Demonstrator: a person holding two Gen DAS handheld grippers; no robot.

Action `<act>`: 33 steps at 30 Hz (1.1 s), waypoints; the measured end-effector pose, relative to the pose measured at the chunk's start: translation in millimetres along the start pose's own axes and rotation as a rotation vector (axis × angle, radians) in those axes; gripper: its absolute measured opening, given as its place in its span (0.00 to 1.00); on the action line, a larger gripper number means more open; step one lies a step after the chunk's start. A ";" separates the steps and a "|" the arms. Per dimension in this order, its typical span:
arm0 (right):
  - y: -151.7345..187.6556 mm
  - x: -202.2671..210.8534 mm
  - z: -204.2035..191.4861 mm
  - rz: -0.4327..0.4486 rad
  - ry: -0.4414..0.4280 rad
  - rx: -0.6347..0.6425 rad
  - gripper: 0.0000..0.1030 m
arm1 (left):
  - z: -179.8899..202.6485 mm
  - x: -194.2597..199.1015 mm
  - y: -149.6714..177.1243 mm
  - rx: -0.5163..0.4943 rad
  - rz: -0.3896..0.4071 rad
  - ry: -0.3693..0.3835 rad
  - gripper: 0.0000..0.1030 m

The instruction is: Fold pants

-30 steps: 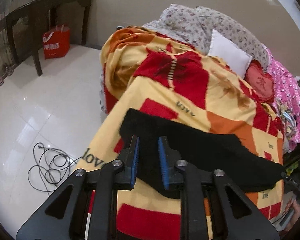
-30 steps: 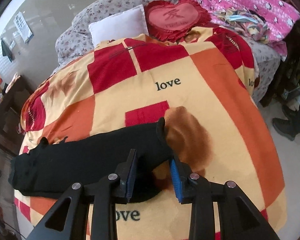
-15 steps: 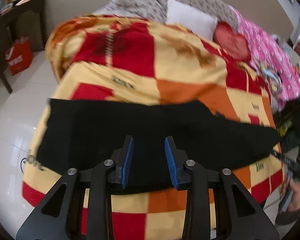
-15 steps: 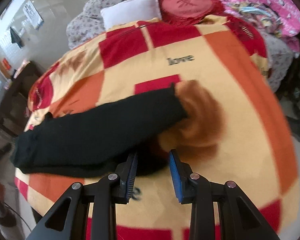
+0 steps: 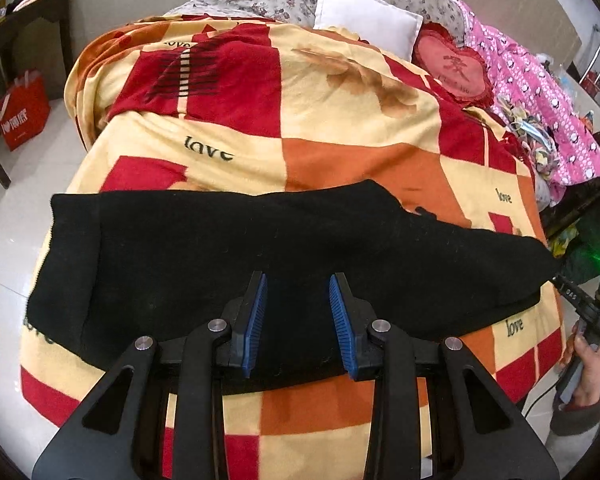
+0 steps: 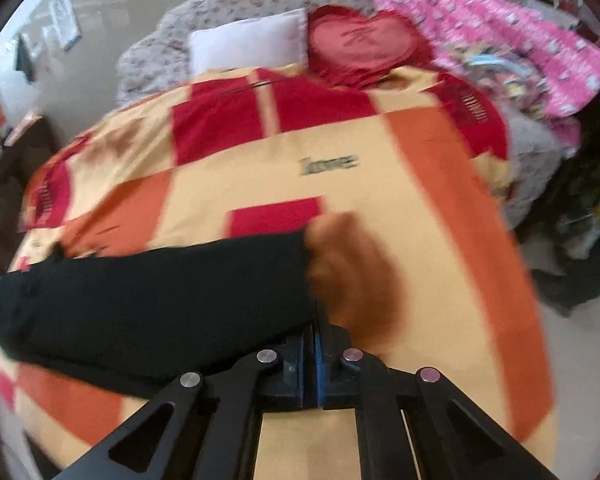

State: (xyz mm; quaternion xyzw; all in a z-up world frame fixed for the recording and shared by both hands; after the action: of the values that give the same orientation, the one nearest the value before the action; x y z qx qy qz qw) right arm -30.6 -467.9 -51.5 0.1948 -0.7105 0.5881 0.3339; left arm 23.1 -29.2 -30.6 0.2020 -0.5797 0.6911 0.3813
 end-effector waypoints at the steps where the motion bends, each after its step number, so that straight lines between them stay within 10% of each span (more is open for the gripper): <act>1: 2.8 -7.3 4.3 -0.024 -0.014 -0.021 0.03 | 0.6 -2.9 1.8 0.003 -0.008 0.002 0.31; 8: 2.0 11.8 29.9 0.010 -0.055 -0.198 0.08 | 5.2 -9.0 10.6 -0.021 -0.036 -0.003 0.31; 12: -4.5 38.4 25.4 0.038 -0.111 -0.232 0.40 | 5.5 -6.4 5.7 -0.006 -0.019 0.008 0.32; 15: -2.8 39.9 13.0 0.010 -0.173 -0.237 0.40 | 7.2 -10.5 5.8 0.013 -0.027 0.027 0.47; 25: 14.8 9.3 -16.4 -0.081 -0.230 -0.219 0.39 | 8.5 -12.3 9.6 0.013 -0.043 0.035 0.47; 29: 14.0 -5.6 -21.5 -0.032 -0.253 -0.246 0.09 | 8.7 -13.4 11.5 0.016 -0.054 0.034 0.47; 33: 6.9 20.0 -30.0 0.020 -0.241 -0.151 0.05 | 7.1 -9.2 9.5 0.013 -0.044 0.031 0.47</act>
State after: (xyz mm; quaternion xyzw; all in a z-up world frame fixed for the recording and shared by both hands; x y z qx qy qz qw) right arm -41.8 -435.0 -39.7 0.2311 -0.7896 0.5086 0.2541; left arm 20.5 -39.0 -41.6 0.2064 -0.5648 0.6893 0.4041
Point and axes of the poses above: each gripper's, at about its wrist camera, not at the fingertips, and x roughly against the way its jaws point, z to its right, y to its underside, the point moved 5 cm from there along -x, roughly the way its jaws point, and after that the axes turned 10 degrees about z, right-handed, at the moved point
